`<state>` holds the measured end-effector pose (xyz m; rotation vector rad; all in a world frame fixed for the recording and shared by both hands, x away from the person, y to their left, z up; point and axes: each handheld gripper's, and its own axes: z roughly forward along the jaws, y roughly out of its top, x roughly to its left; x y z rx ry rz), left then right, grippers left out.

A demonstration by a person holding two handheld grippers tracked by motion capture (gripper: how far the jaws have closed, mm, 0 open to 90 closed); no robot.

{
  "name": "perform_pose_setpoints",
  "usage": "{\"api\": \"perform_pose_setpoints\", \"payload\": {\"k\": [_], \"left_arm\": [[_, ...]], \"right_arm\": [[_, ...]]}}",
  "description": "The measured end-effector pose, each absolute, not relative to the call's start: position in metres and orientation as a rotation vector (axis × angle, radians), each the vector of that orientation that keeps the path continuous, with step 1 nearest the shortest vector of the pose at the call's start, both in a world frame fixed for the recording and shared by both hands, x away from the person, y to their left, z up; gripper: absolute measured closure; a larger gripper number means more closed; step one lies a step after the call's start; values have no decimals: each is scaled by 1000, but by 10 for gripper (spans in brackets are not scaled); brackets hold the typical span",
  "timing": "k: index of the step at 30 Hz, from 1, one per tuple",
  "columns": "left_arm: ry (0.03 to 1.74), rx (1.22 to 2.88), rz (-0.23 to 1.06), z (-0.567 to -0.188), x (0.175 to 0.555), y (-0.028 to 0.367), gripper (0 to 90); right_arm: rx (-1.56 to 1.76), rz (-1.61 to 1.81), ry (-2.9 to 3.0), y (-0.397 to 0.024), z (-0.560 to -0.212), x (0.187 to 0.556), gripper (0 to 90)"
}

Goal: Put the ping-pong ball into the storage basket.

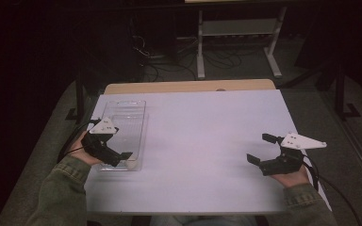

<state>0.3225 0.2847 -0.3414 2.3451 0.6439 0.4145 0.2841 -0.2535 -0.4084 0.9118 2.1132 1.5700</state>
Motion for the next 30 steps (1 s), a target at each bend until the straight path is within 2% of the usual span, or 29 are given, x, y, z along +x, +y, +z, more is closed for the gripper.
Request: {"api": "perform_pose_setpoints", "payload": {"k": [30], "left_arm": [[655,2224,439,-351,306,293,0]], "right_arm": [[923,1569,2116,-255,-409,284,0]]}}
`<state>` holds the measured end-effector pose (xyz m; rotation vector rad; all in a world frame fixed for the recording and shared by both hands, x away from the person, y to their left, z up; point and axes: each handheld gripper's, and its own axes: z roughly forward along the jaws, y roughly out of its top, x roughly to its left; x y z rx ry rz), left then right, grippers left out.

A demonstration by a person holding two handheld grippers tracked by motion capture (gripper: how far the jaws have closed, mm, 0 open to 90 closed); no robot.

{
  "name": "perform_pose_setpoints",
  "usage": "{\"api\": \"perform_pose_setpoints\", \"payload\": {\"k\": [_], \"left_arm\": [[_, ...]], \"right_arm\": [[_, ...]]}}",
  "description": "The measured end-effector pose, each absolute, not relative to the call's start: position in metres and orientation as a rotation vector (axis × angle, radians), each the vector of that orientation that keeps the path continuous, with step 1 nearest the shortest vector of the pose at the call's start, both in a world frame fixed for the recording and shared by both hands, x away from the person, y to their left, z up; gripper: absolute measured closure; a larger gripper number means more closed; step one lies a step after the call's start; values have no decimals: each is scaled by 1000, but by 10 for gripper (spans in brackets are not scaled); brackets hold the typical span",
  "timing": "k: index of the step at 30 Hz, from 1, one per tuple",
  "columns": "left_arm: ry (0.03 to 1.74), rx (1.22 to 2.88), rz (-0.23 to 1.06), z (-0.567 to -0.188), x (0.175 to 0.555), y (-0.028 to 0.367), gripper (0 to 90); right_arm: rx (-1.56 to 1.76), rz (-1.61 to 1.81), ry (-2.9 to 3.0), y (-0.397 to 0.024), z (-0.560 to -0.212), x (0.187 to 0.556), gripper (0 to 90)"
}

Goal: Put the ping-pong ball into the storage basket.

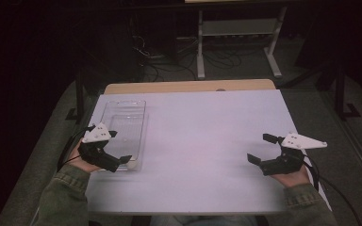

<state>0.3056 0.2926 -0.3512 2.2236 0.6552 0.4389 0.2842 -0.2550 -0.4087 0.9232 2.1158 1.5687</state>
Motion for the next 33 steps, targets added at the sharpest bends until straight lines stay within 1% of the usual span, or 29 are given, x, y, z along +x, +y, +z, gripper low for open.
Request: {"api": "perform_pose_setpoints", "payload": {"k": [9,24,29,31,33], "left_arm": [[663,2188,419,-361,300,297,0],[693,2109,446,-383,281,301,0],[704,2041,484,-388,277,304,0],[712,1964,460,-394,274,308,0],[719,1954,453,-398,274,310,0]], "right_arm": [[928,1567,2116,-255,-409,284,0],[927,1562,2121,-255,-410,284,0],[937,1567,2114,-256,-410,285,0],[940,1569,2111,-257,-410,284,0],[938,1563,2120,-256,-411,284,0]]}}
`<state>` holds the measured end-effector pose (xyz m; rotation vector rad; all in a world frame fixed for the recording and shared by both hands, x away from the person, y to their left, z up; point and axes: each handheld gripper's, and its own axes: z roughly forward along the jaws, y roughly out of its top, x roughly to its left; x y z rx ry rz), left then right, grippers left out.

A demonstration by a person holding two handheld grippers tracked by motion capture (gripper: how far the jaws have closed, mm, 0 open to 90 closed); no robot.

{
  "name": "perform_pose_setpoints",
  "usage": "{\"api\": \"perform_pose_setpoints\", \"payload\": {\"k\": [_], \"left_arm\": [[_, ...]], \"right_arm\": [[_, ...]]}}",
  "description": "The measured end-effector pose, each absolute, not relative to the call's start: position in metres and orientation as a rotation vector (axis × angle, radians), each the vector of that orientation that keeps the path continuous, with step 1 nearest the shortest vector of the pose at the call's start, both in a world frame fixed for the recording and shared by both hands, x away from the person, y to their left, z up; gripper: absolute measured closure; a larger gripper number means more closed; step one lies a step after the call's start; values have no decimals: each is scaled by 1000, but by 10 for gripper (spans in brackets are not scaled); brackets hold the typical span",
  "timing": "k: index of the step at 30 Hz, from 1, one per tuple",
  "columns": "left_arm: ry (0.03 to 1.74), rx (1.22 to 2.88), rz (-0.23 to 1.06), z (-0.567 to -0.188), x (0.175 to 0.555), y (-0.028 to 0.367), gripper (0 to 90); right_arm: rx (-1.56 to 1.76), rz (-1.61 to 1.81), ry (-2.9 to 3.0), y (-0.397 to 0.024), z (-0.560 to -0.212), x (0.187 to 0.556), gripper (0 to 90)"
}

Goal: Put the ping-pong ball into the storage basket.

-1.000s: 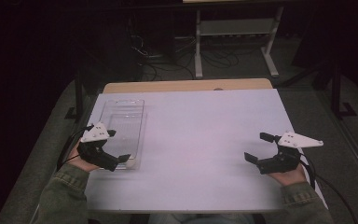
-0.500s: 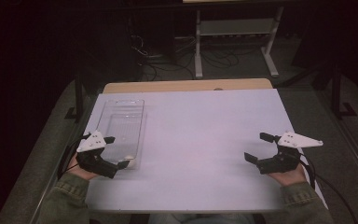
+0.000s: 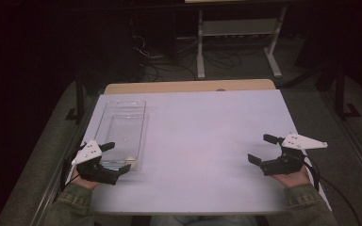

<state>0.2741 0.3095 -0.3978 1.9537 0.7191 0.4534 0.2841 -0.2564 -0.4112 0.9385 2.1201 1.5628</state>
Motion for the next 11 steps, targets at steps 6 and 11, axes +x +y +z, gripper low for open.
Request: {"api": "perform_pose_setpoints", "payload": {"k": [6,11], "left_arm": [[715,1949,445,-399,273,309,0],[706,1936,427,-398,272,307,0]], "right_arm": [[927,1565,2136,-255,-412,284,0],[940,1567,2146,-256,-414,287,0]]}}
